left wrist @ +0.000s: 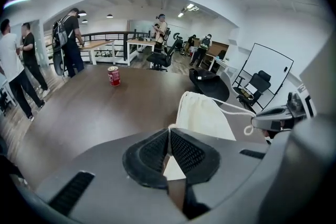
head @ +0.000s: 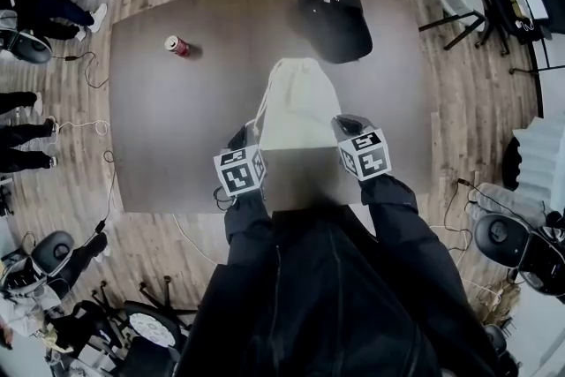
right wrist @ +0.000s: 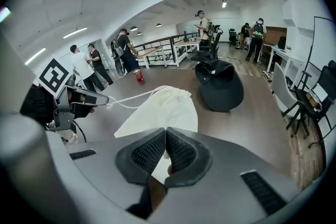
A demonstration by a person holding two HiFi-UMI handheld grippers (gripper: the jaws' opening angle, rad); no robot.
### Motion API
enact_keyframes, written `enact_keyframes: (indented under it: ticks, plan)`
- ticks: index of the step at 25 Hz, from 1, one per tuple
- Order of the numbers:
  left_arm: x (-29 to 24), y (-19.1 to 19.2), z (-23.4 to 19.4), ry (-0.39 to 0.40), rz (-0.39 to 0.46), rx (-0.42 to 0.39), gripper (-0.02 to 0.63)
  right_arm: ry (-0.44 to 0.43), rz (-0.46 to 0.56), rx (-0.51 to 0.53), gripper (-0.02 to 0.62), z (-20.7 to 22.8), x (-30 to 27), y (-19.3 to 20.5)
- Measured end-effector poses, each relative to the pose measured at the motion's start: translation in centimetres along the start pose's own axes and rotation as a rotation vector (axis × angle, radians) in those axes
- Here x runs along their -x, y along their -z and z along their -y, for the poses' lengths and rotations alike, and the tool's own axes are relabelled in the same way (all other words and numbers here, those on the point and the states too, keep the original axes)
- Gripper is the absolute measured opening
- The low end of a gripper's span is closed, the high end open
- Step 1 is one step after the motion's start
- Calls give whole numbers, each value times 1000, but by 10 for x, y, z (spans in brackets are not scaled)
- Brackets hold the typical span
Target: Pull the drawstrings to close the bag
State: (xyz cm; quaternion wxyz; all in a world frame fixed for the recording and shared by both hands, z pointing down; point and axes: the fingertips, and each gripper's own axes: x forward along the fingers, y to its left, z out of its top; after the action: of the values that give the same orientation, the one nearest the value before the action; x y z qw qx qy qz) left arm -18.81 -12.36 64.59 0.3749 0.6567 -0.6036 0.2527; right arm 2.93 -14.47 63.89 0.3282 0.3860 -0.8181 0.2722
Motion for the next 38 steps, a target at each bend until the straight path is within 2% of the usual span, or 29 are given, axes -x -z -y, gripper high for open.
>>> enact_keyframes:
  ticks: [5, 12, 16, 17, 18, 20, 30, 34, 38]
  plan:
    - [-13, 23, 14, 28, -35, -13, 37, -29, -33, 1, 28, -14, -14, 19]
    - [-13, 32, 28, 79, 18, -20, 37, -34, -29, -2, 31, -23, -18, 36]
    - [-12, 38, 34, 98, 9, -27, 42, -38, -32, -10, 145, -24, -17, 42]
    - [-10, 39, 36, 102, 7, -27, 62, -36, -29, -15, 169, -24, -14, 44]
    - [-9, 41, 38, 107, 6, -28, 121, -32, -24, -20, 192, -24, -12, 46]
    - [-5, 44, 42, 113, 10, -33, 140, -23, -14, -26, 229, -24, -7, 49]
    - [12, 37, 63, 108, 49, -61, 141, 107, 34, -41, 307, -4, 24, 56]
    - [19, 32, 71, 118, 69, -65, 141, 85, 111, -29, 308, -6, 40, 39]
    - [36, 8, 86, 152, 142, -64, 141, 28, 296, -2, 307, -21, 74, -10]
